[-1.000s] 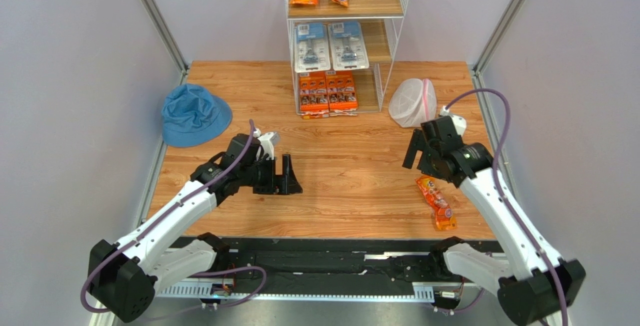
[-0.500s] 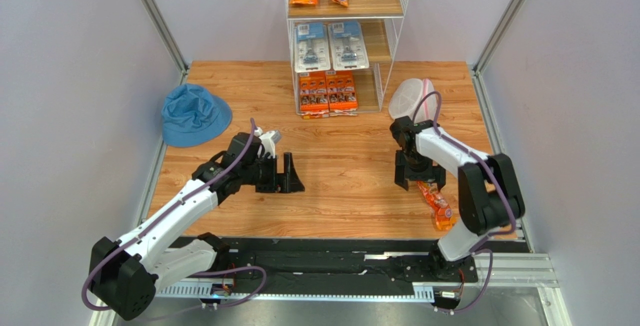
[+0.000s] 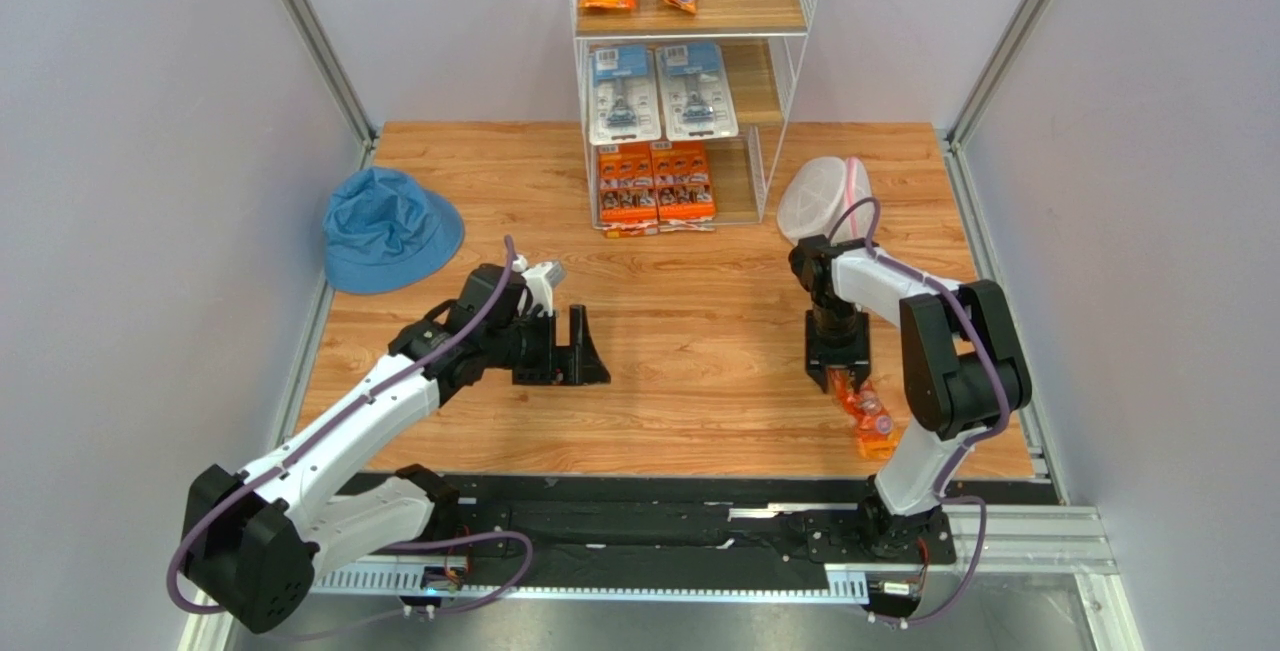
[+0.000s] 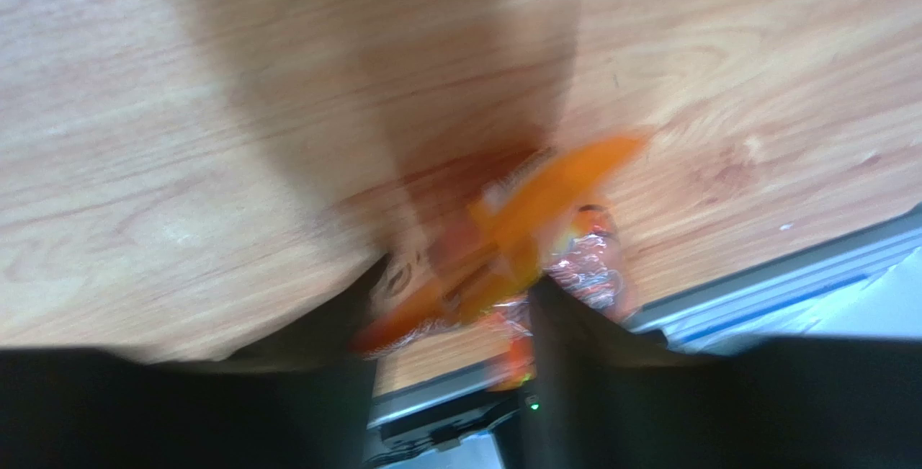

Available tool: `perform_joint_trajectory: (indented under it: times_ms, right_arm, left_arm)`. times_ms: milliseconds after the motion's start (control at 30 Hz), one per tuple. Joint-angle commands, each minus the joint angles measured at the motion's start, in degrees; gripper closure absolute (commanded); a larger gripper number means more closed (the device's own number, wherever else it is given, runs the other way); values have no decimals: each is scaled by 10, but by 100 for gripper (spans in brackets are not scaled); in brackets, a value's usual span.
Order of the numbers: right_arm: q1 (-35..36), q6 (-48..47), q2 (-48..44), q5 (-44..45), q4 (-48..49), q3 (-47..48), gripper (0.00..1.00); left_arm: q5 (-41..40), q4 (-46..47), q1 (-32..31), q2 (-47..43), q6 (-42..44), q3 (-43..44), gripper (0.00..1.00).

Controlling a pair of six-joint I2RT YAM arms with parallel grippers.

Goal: Place and organize the shaving razors onto the shelf

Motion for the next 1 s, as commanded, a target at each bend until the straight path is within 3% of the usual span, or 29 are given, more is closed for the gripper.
perform_joint_trajectory:
  times_ms: [0,233,500,700,967]
  right_arm:
    - [-8,-10,11,-22,38,-11,70]
    - [-8,-4,-37,-54,47,-18,85]
    - [28,4,-184,-96,34,9,94]
    - [48,17,-305,-275,107,0,96]
    - [63,62,-371,-555,271,-46,98]
  left_arm:
    - [4,17,-1,1,1,2,7]
    - [7,17,-1,-1,0,0,7]
    - [22,29,-2,-8,-5,-2,7]
    - [60,82,-7,-22,-18,-13,7]
    - [144,209,-15,-49,-47,-58,6]
